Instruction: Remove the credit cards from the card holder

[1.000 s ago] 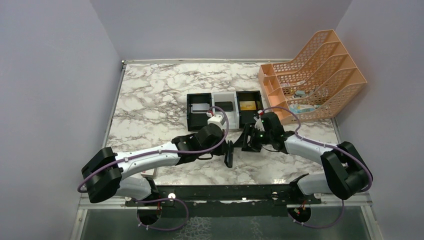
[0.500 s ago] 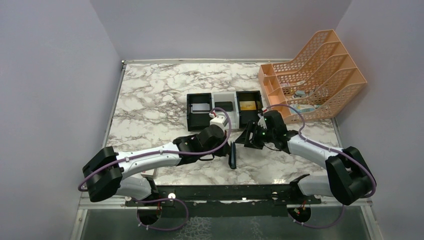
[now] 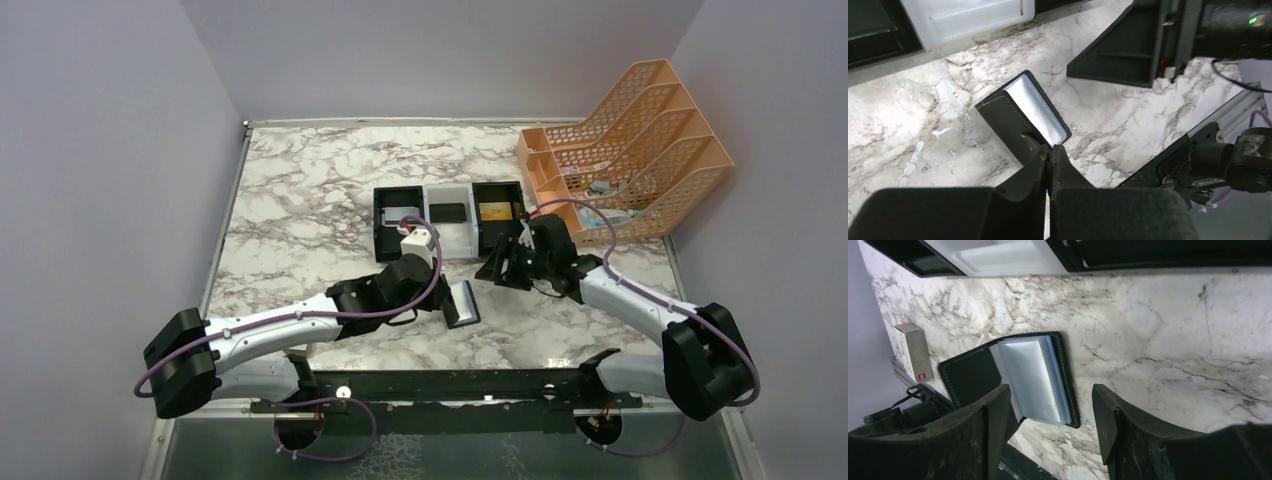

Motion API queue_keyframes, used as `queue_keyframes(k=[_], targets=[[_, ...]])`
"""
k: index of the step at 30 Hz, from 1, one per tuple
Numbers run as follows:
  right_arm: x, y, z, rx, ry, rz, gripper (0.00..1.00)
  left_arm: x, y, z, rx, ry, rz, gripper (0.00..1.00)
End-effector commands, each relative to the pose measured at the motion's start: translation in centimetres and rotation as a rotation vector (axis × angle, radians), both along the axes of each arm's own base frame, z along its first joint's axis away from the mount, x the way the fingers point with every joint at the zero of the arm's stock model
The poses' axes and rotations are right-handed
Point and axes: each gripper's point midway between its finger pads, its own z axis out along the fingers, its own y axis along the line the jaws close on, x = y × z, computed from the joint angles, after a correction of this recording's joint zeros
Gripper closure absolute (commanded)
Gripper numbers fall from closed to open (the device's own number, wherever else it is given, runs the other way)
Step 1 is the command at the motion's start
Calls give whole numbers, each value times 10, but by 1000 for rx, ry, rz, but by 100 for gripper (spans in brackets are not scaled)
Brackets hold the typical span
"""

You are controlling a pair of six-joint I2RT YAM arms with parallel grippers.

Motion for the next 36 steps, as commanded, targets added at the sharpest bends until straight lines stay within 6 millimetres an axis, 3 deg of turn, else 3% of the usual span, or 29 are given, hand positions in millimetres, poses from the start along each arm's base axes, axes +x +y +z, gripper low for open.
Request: queue_keyframes(k=[1, 5, 10, 12, 22, 30, 36], targets=[[15, -4, 24, -35, -117, 26, 38, -2, 7, -18, 35, 29, 28, 100], [9, 8, 36, 24, -156, 111, 40, -9, 26, -40, 93, 90, 78, 100], [-2, 23, 43, 117, -176, 216, 46, -13, 81, -79, 237, 151, 210, 100], [-5, 28, 43, 144, -168, 243, 47, -15, 91, -89, 252, 181, 224, 100], [-24, 55, 24, 148, -90, 350, 52, -22, 97, -113, 278, 245, 220, 100], [-15, 49, -6, 14, -31, 261, 49, -18, 100, -110, 302, 231, 237, 100], [-16, 59, -4, 54, -19, 300, 49, -16, 99, -107, 301, 218, 236, 100]])
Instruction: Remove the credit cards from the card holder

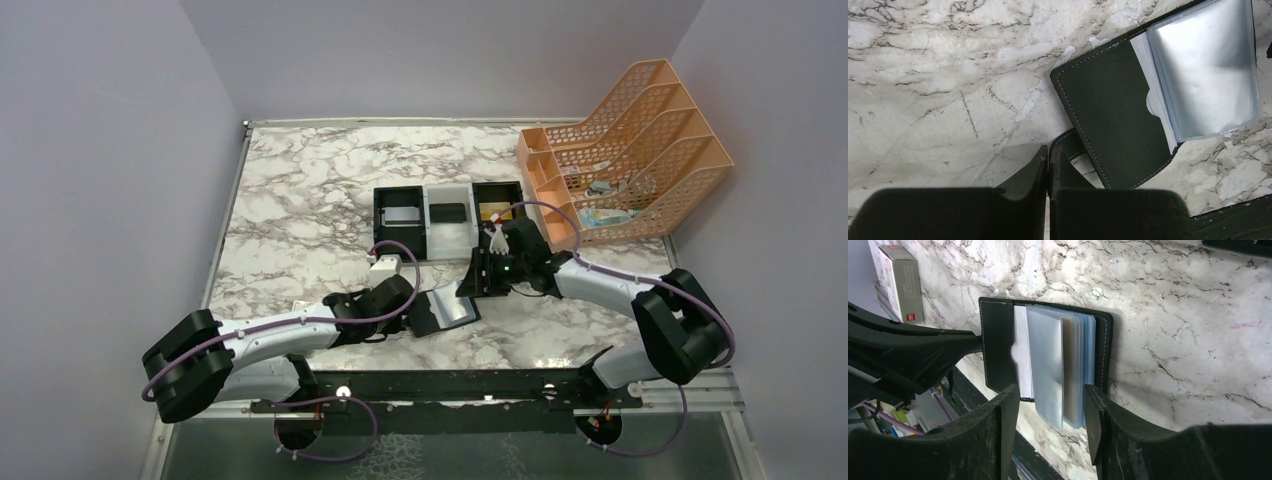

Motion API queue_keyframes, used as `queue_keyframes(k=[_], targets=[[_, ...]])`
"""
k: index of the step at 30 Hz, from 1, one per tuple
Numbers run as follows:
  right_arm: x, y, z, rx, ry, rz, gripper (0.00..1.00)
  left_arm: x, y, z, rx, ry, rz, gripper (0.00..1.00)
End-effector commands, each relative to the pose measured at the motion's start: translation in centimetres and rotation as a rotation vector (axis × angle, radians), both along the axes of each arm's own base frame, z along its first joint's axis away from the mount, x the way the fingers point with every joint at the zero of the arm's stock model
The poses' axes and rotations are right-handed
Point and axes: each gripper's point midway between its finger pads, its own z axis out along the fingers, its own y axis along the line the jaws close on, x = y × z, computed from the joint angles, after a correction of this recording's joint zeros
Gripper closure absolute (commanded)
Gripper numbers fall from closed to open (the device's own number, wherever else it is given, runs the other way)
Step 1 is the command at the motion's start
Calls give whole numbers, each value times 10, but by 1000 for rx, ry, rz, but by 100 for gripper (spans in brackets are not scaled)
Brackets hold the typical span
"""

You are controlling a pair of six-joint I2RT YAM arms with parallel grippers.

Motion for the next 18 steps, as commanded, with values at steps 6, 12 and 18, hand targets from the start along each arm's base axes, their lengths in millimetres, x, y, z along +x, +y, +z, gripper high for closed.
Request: queue_keyframes(k=[6, 12, 18], targets=[[11, 10, 8, 14, -27, 12, 49, 8, -5, 13, -8, -29, 8, 100], [6, 12, 2, 14, -4, 32, 49, 10, -7, 15, -9, -34, 6, 100], [1, 16, 2, 23, 15, 54, 49, 10, -8, 15, -5, -34, -5, 100]])
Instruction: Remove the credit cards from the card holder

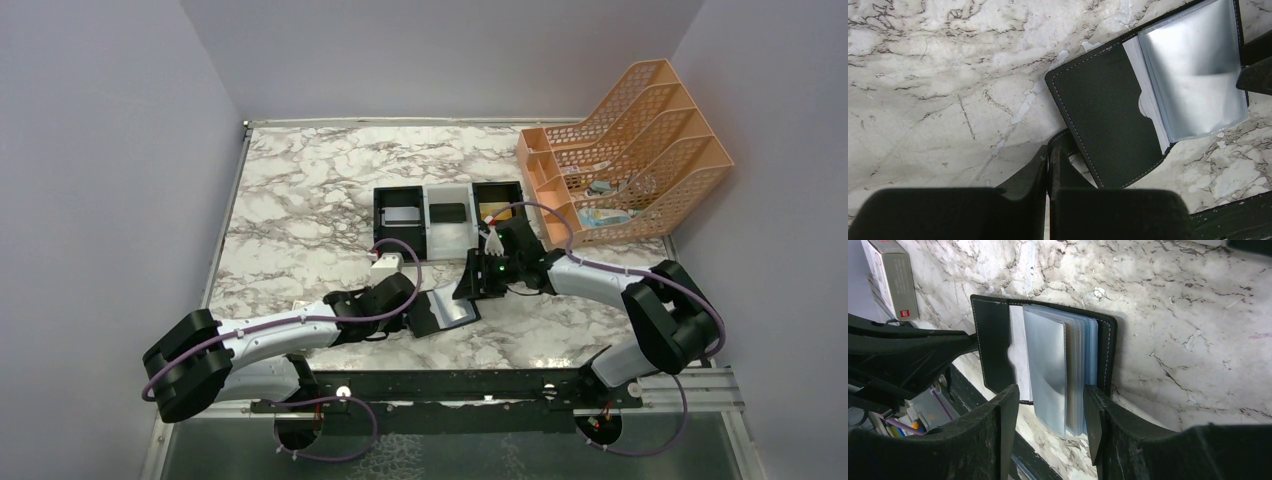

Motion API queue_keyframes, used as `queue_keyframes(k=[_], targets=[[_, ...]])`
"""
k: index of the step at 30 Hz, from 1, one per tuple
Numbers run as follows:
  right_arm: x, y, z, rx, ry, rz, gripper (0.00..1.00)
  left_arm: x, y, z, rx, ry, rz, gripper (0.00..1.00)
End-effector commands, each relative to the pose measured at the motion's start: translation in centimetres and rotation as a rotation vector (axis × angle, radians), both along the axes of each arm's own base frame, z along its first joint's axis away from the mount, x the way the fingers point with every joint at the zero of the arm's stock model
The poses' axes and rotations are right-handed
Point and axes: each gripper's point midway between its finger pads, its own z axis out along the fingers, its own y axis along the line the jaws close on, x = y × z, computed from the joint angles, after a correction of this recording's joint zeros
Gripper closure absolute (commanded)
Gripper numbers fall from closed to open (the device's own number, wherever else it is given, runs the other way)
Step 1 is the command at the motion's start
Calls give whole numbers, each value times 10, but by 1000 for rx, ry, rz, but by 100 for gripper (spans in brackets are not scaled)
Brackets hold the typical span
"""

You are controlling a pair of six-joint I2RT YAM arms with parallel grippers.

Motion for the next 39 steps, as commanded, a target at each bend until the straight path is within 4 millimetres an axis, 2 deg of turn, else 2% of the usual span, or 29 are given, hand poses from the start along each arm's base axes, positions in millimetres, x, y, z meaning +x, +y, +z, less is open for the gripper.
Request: queue_keyframes(k=[1, 14, 22, 30, 39], targets=[[1, 10, 12, 40, -22, 34, 49, 8, -5, 9, -4, -26, 0, 100], [-4, 17, 26, 93, -31, 73, 49, 7, -12, 10, -39, -15, -1, 100], [-7, 26, 43, 152, -58, 124, 49, 8, -13, 11, -38, -22, -3, 100], [-7, 24, 37, 125, -43, 111, 49, 8, -14, 12, -38, -24, -7, 100], [-13, 36, 57, 216, -54, 161, 49, 9, -14, 13, -46, -29, 0, 100]])
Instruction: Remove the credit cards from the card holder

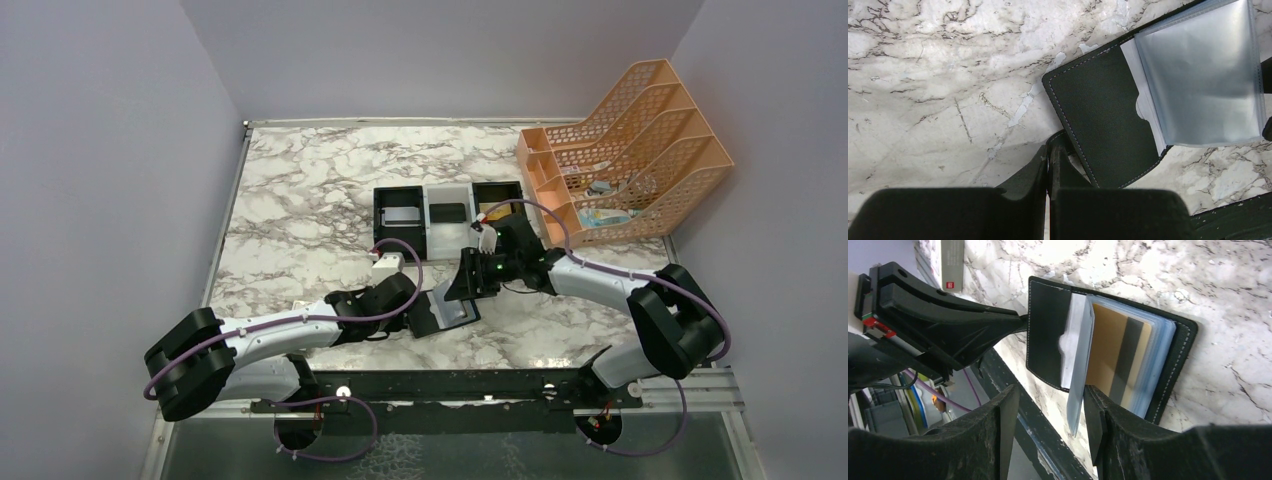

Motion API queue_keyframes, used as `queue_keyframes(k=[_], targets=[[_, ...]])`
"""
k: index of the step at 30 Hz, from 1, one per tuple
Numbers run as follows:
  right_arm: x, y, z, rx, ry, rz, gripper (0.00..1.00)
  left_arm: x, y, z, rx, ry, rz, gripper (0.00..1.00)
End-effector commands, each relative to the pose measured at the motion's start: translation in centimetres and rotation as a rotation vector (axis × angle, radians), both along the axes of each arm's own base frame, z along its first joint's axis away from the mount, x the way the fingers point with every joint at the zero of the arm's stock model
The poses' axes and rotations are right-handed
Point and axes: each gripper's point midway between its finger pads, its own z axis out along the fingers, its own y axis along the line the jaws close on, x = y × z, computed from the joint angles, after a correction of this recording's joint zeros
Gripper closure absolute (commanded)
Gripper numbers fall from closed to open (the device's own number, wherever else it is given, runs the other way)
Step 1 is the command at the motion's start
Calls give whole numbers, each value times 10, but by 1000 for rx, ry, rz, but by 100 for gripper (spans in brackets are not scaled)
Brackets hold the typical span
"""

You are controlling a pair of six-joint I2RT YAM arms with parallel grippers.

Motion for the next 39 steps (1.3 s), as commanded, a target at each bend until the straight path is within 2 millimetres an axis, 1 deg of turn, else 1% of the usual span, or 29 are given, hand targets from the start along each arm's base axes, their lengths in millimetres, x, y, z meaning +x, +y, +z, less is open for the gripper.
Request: queue_keyframes(k=[1, 4, 6, 9, 11, 13, 17, 19, 23, 26, 29, 32, 34, 37, 39], targets=[[2, 16, 31, 105, -53, 49, 49, 8, -12, 15, -46, -28, 1, 100], [1, 16, 32, 108, -51, 53, 49, 8, -12, 15, -46, -28, 0, 100], [-2, 19, 36, 130, -56, 76, 48, 8, -12, 15, -45, -29, -1, 100], [-14, 29, 44, 186, -69, 145, 46, 8, -13, 16, -50, -32, -6, 100], [-24, 40, 49, 223, -71, 205, 46, 9, -14, 16, -52, -33, -9, 100], [-31, 51, 48, 229, -61, 250, 46, 10, -15, 17, -53, -37, -10, 100], [-34, 65, 36, 202, -29, 280, 46, 8, -15, 19, -61, -34, -7, 100], [-33, 65, 33, 185, -18, 277, 47, 7, -14, 20, -67, -33, -3, 100], [-30, 63, 40, 189, -63, 263, 47, 6, -7, 20, -62, -38, 13, 100], [-28, 63, 40, 175, -70, 255, 47, 5, -3, 20, -59, -40, 20, 99], [-24, 59, 37, 144, -85, 221, 48, 5, -3, 21, -58, -37, 20, 95], [-11, 52, 32, 67, -110, 142, 48, 4, -1, 24, -48, -34, 22, 90], [-2, 47, 30, 23, -136, 100, 48, 4, 0, 26, -43, -35, 22, 85], [6, 43, 30, -15, -161, 59, 48, 5, 1, 35, -56, -50, 25, 75], [5, 45, 29, 1, -170, 67, 48, 6, 1, 43, -77, -68, 28, 71]])
